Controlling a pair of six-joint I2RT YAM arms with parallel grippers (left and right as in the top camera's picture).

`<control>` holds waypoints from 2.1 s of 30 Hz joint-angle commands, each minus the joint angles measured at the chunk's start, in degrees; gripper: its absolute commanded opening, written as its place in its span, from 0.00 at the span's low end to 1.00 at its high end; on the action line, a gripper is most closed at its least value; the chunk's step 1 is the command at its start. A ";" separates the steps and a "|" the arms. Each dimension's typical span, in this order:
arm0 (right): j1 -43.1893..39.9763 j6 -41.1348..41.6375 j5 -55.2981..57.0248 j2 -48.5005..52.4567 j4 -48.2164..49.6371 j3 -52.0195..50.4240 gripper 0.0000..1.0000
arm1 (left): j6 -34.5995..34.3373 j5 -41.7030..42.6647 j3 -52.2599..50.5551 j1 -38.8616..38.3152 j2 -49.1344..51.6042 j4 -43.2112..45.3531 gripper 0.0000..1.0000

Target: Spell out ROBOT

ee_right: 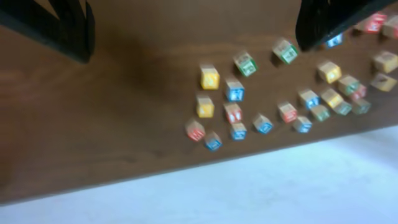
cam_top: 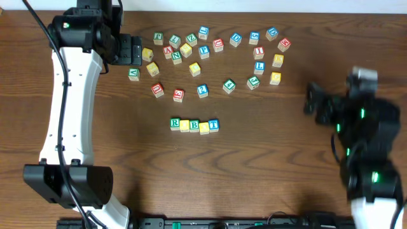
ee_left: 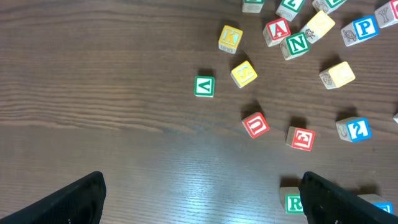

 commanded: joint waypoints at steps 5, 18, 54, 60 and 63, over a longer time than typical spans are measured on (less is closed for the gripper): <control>-2.10 -0.42 4.09 -22.58 -0.33 -23.32 0.99 | 0.52 -0.28 -0.11 0.04 0.15 -0.13 0.98; -2.29 -0.42 3.85 -41.55 -14.49 -37.11 0.99 | 0.52 -0.28 -0.11 0.04 0.15 -0.13 0.98; -2.29 -0.42 3.85 -41.48 -14.53 -37.11 0.99 | 0.52 -0.26 -0.11 0.04 0.15 -0.13 0.98; -2.29 -0.42 7.26 -41.48 -14.69 -37.05 0.99 | 0.52 -0.28 -0.11 0.02 0.15 -0.13 0.98; -2.29 -0.42 10.58 -41.57 -14.71 -36.92 0.99 | 0.52 -0.28 -0.11 0.04 0.15 -0.13 0.98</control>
